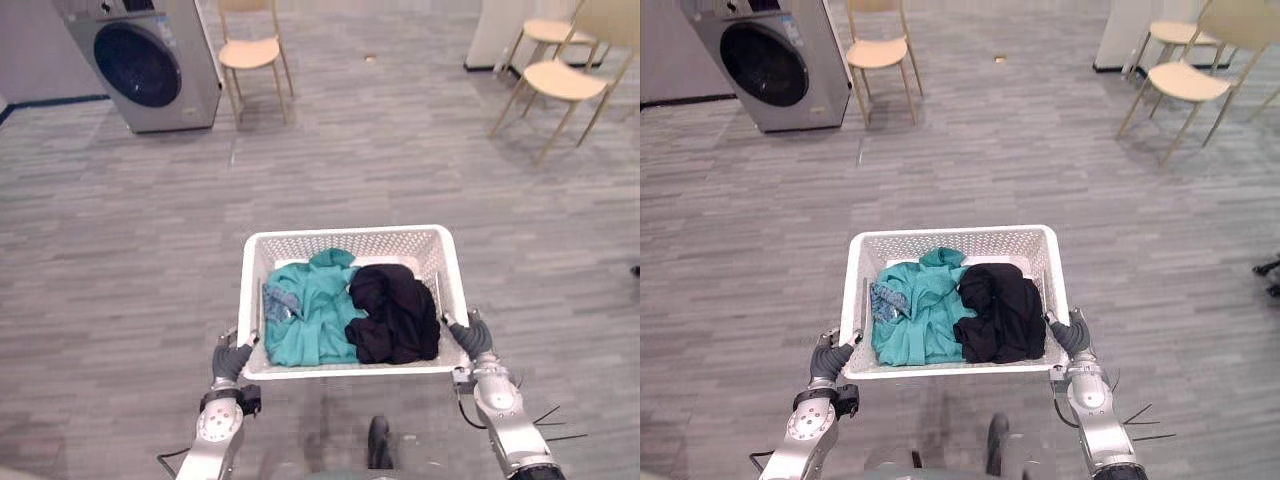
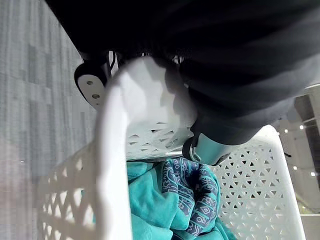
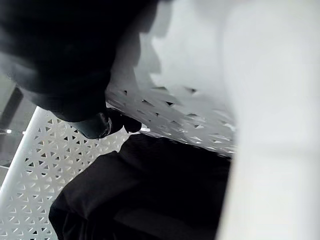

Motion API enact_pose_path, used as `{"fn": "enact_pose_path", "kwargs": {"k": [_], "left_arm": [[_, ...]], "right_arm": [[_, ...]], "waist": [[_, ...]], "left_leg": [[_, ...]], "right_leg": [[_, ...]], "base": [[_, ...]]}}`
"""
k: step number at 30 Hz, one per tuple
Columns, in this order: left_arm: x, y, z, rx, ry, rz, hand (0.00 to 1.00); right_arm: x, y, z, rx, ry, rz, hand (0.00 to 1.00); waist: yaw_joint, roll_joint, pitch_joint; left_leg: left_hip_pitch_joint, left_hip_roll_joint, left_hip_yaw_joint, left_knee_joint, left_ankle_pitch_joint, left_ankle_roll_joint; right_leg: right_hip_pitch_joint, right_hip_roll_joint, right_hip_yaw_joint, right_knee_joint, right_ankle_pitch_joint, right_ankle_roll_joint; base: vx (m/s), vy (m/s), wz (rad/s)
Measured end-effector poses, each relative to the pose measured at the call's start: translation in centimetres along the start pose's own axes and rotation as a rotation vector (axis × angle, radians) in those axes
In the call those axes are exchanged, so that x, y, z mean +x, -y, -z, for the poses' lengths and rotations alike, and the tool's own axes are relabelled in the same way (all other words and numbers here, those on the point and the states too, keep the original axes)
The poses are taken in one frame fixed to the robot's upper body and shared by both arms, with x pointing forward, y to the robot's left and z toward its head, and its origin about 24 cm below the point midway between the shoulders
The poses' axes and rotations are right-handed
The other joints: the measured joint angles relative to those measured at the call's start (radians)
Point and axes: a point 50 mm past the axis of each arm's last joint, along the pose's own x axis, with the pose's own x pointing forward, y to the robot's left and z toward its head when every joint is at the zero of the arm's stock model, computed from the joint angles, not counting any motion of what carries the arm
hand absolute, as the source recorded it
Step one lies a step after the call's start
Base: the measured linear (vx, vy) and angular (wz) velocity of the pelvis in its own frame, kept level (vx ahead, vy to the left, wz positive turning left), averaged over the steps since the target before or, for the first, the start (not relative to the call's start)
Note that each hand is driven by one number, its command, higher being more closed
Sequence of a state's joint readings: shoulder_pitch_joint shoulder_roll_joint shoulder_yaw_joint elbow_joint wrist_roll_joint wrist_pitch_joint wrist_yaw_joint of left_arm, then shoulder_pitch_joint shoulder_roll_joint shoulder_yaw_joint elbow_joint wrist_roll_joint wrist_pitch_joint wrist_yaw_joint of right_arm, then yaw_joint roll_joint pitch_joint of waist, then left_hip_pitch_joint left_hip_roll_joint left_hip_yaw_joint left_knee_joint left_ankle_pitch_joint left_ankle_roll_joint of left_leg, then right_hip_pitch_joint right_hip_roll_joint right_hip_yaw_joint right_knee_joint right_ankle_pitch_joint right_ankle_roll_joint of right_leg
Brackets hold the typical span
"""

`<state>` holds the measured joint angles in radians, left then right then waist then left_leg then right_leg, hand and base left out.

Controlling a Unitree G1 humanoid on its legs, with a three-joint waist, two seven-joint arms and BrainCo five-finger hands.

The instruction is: Pick up the laundry basket with both hands and put the clothes into the washing machine.

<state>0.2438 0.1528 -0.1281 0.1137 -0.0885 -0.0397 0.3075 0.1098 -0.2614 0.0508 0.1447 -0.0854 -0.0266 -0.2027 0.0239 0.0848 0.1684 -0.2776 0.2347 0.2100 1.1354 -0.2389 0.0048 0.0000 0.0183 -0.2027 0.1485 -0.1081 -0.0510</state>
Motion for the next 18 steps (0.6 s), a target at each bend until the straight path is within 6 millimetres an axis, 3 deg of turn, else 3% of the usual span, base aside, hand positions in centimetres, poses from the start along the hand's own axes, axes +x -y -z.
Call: {"fn": "enact_pose_path", "kwargs": {"k": [2, 3, 4, 5, 6, 7, 8, 9, 10, 11, 12, 13, 14, 15, 16, 17, 18], "left_arm": [[0.0, 0.0, -0.4, -0.007, 0.022, 0.002, 1.0], [0.0, 0.1, -0.6, -0.012, 0.031, 0.003, 1.0], [-0.1, 0.2, -0.6, -0.017, 0.031, 0.003, 1.0], [-0.3, 0.2, -0.8, -0.021, 0.037, 0.003, 1.0], [-0.3, 0.2, -0.9, -0.021, 0.042, 0.002, 1.0], [-0.3, 0.0, -0.9, -0.008, 0.039, -0.002, 1.0], [-0.3, 0.0, -0.8, -0.008, 0.033, -0.002, 1.0], [-0.3, 0.1, -0.8, -0.005, 0.029, -0.001, 1.0], [-0.4, 0.1, -0.6, 0.006, 0.024, 0.001, 1.0], [-0.3, -0.1, -0.7, 0.013, 0.024, 0.001, 1.0], [-0.1, -0.4, -0.7, 0.036, 0.023, 0.001, 1.0], [-0.1, -0.8, -0.5, 0.062, 0.007, -0.002, 1.0], [-0.2, -1.0, -0.4, 0.076, 0.002, -0.004, 1.0], [-0.2, -1.2, -0.3, 0.099, 0.001, -0.006, 1.0], [-0.2, -1.3, -0.4, 0.109, 0.006, -0.008, 1.0], [0.0, -1.6, -0.7, 0.117, 0.021, -0.012, 1.0], [0.2, -1.7, -1.1, 0.121, 0.035, -0.011, 1.0]], "right_arm": [[0.2, 0.3, -0.6, -0.002, 0.028, 0.008, 1.0], [0.6, 0.5, -0.9, -0.006, 0.039, 0.011, 1.0], [0.8, 0.6, -1.1, -0.014, 0.047, 0.01, 1.0], [0.8, 0.8, -1.2, -0.02, 0.053, 0.012, 1.0], [1.0, 0.6, -1.1, -0.018, 0.046, 0.011, 1.0], [1.2, 0.3, -0.7, -0.016, 0.028, 0.006, 1.0], [1.2, 0.3, -0.6, -0.019, 0.021, 0.001, 1.0], [1.4, 0.3, -0.4, -0.022, 0.014, 0.0, 1.0], [1.6, 0.2, -0.3, -0.025, 0.006, -0.005, 1.0], [1.6, 0.0, -0.3, -0.021, 0.006, -0.008, 1.0], [1.6, -0.5, -0.1, -0.004, -0.009, -0.012, 1.0], [1.4, -1.1, 0.8, 0.009, -0.053, -0.023, 1.0], [1.3, -1.4, 1.1, 0.015, -0.068, -0.029, 1.0], [1.2, -1.8, 1.3, 0.019, -0.079, -0.039, 1.0], [1.2, -1.9, 1.3, 0.018, -0.078, -0.043, 1.0], [1.3, -2.0, 1.0, 0.019, -0.062, -0.048, 1.0], [1.4, -1.9, 0.7, 0.02, -0.047, -0.047, 1.0]], "waist": [[0.015, -0.006, 0.002], [0.02, -0.012, 0.007], [0.033, 0.0, 0.002], [0.048, 0.017, -0.004], [0.066, 0.021, -0.001], [0.073, -0.002, -0.017], [0.069, -0.02, -0.022], [0.071, -0.035, -0.023], [0.07, -0.055, -0.023], [0.072, -0.066, -0.019], [0.066, -0.09, -0.007], [0.062, -0.105, -0.003], [0.062, -0.104, -0.003], [0.06, -0.095, -0.001], [0.058, -0.087, -0.005], [0.047, -0.077, -0.009], [0.039, -0.069, -0.009]], "left_leg": [[-0.08, -0.039, 0.014, -0.214, -0.013, 0.001], [-0.116, -0.08, 0.007, -0.448, 0.008, -0.028], [-0.126, -0.102, -0.003, -0.744, 0.077, -0.114], [-0.133, -0.093, -0.016, -0.873, 0.116, -0.142], [-0.145, -0.082, -0.005, -0.833, 0.21, -0.116], [-0.144, -0.126, -0.013, -0.774, 0.26, -0.029], [-0.143, -0.142, -0.015, -0.744, 0.25, 0.052], [-0.143, -0.156, -0.004, -0.699, 0.219, 0.099], [-0.125, -0.167, 0.013, -0.633, 0.122, 0.115], [-0.107, -0.176, 0.018, -0.608, 0.076, 0.12], [-0.052, -0.202, 0.019, -0.581, 0.018, 0.123], [0.057, -0.232, 0.019, -0.595, -0.037, 0.117], [0.115, -0.243, 0.019, -0.622, -0.049, 0.114], [0.218, -0.253, 0.02, -0.694, -0.053, 0.113], [0.264, -0.254, 0.021, -0.739, -0.053, 0.113], [0.347, -0.261, 0.017, -0.822, -0.052, 0.112], [0.406, -0.263, 0.008, -0.889, -0.052, 0.11]], "right_leg": [[0.061, -0.019, 0.016, -0.05, -0.018, 0.026], [0.112, -0.039, 0.032, -0.084, -0.038, 0.049], [0.166, -0.048, 0.048, -0.129, -0.054, 0.07], [0.19, -0.036, 0.07, -0.156, -0.067, 0.086], [0.237, -0.035, 0.1, -0.173, -0.095, 0.104], [0.275, -0.078, 0.108, -0.167, -0.107, 0.106], [0.284, -0.102, 0.113, -0.142, -0.105, 0.108], [0.262, -0.126, 0.122, -0.064, -0.11, 0.116], [0.154, -0.161, 0.156, 0.225, -0.12, 0.179], [0.092, -0.177, 0.182, 0.398, -0.104, 0.256], [0.014, -0.199, 0.217, 0.659, -0.053, 0.329], [-0.051, -0.239, 0.191, 0.909, -0.055, 0.307], [-0.072, -0.253, 0.166, 0.964, -0.07, 0.271], [-0.117, -0.264, 0.114, 0.993, -0.106, 0.202], [-0.153, -0.263, 0.079, 0.979, -0.12, 0.184], [-0.236, -0.26, 0.014, 0.917, -0.146, 0.142], [-0.308, -0.24, -0.026, 0.803, -0.161, 0.113]], "base": [[0.53, 0.066, -0.21], [0.76, 0.164, -0.34], [0.77, 0.228, -0.45], [0.81, 0.293, -0.62], [0.72, 0.284, -0.57], [0.78, 0.312, -0.34], [0.65, 0.258, -0.03], [0.94, 0.38, 0.02], [0.75, 0.313, -0.06], [0.87, 0.36, -0.01], [0.71, 0.261, 0.13], [0.72, 0.238, 0.15], [0.7, 0.198, 0.03], [0.52, 0.139, -0.07], [0.62, 0.154, -0.1], [0.61, 0.126, -0.08], [0.61, 0.114, -0.03]]}}
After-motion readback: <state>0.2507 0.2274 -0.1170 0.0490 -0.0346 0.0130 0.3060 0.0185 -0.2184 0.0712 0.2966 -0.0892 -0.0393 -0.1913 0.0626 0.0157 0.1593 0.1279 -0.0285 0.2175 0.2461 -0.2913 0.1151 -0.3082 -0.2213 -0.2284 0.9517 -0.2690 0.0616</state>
